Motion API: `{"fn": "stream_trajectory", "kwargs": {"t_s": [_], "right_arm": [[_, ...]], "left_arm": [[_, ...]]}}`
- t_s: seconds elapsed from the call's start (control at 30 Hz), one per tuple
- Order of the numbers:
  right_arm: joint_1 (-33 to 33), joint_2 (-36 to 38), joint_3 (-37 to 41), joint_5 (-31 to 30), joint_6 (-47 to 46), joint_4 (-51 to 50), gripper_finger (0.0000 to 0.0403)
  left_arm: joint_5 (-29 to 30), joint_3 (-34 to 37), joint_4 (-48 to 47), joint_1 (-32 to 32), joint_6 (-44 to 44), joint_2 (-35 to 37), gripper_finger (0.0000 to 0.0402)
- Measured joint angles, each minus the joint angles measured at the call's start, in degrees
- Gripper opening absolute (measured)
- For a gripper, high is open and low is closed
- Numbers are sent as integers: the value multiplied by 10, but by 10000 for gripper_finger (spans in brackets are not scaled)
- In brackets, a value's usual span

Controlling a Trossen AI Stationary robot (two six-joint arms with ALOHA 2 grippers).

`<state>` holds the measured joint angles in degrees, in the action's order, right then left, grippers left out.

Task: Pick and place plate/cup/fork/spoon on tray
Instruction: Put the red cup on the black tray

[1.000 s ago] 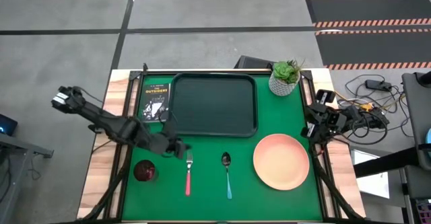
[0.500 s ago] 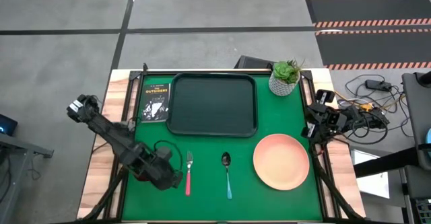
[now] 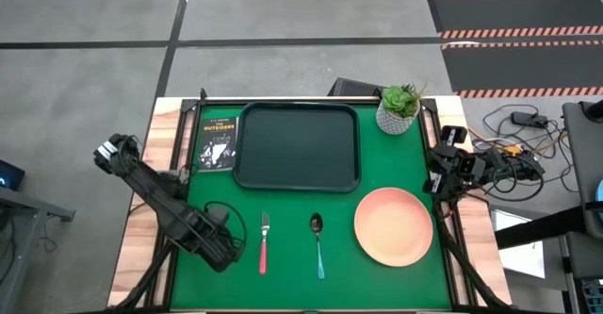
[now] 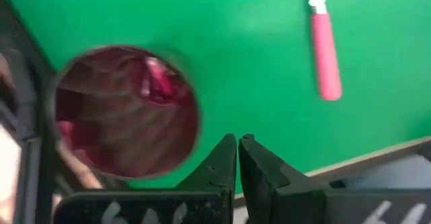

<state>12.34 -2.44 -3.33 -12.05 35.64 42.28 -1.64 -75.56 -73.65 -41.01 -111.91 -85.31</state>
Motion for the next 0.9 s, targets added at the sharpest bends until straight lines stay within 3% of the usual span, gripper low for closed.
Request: {"fn": "stream_trajectory", "kwargs": {"t_s": [0.23, 0.57, 0.9], "right_arm": [[0, 0, 0, 0, -7, 0, 9], [0, 0, 0, 0, -6, -2, 9], [0, 0, 0, 0, -7, -2, 9]], "left_arm": [[0, 22, -1, -1, 3, 10, 15], [-21, 52, 8, -4, 18, 14, 126], [-25, 69, 24, -7, 19, 13, 136]]}}
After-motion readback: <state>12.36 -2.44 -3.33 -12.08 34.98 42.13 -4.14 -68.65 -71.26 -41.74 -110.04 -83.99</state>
